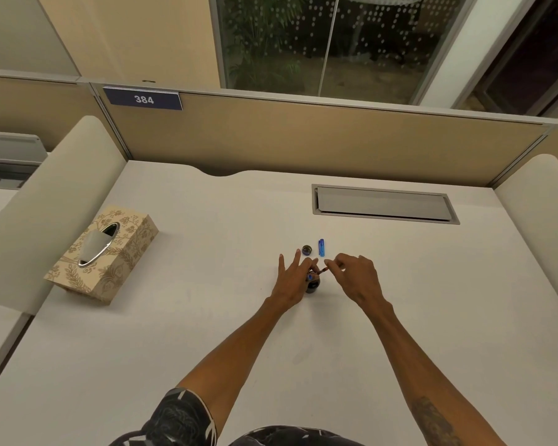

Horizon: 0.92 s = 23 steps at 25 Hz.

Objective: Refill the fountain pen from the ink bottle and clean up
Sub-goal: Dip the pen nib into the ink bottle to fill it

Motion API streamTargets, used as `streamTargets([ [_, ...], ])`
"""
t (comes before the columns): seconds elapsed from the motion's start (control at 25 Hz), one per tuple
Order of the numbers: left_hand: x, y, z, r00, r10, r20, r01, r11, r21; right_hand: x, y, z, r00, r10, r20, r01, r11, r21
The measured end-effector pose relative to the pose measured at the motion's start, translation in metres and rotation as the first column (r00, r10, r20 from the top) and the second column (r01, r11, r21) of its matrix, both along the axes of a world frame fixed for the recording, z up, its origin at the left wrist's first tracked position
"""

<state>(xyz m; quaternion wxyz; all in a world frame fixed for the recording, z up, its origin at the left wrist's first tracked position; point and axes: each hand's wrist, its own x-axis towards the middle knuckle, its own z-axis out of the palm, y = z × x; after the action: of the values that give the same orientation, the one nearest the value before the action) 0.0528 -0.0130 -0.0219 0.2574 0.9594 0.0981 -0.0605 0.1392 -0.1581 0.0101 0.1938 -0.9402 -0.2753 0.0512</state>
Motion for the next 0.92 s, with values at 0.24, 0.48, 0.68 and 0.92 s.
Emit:
streamTargets([
  [0.24, 0.001, 0.001, 0.001, 1.000, -0.002, -0.013, 0.002, 1.000, 0.009, 0.005, -0.007, 0.009, 0.988, 0.088, -0.126, -0.073, 0.991, 0.115],
  [0.48, 0.001, 0.001, 0.001, 1.000, -0.003, -0.016, 0.003, 1.000, 0.013, 0.003, -0.005, 0.008, 0.999, 0.036, -0.034, -0.035, 0.999, 0.041],
  [0.68, 0.002, 0.000, 0.001, 0.999, -0.005, -0.032, 0.006, 1.000, 0.027, -0.002, -0.008, 0.003, 0.991, 0.087, -0.102, -0.082, 0.995, 0.059],
  [0.92, 0.001, 0.000, 0.002, 0.999, -0.012, -0.043, 0.014, 0.999, 0.041, -0.004, -0.005, -0.004, 0.996, 0.074, -0.047, -0.074, 0.997, 0.014],
])
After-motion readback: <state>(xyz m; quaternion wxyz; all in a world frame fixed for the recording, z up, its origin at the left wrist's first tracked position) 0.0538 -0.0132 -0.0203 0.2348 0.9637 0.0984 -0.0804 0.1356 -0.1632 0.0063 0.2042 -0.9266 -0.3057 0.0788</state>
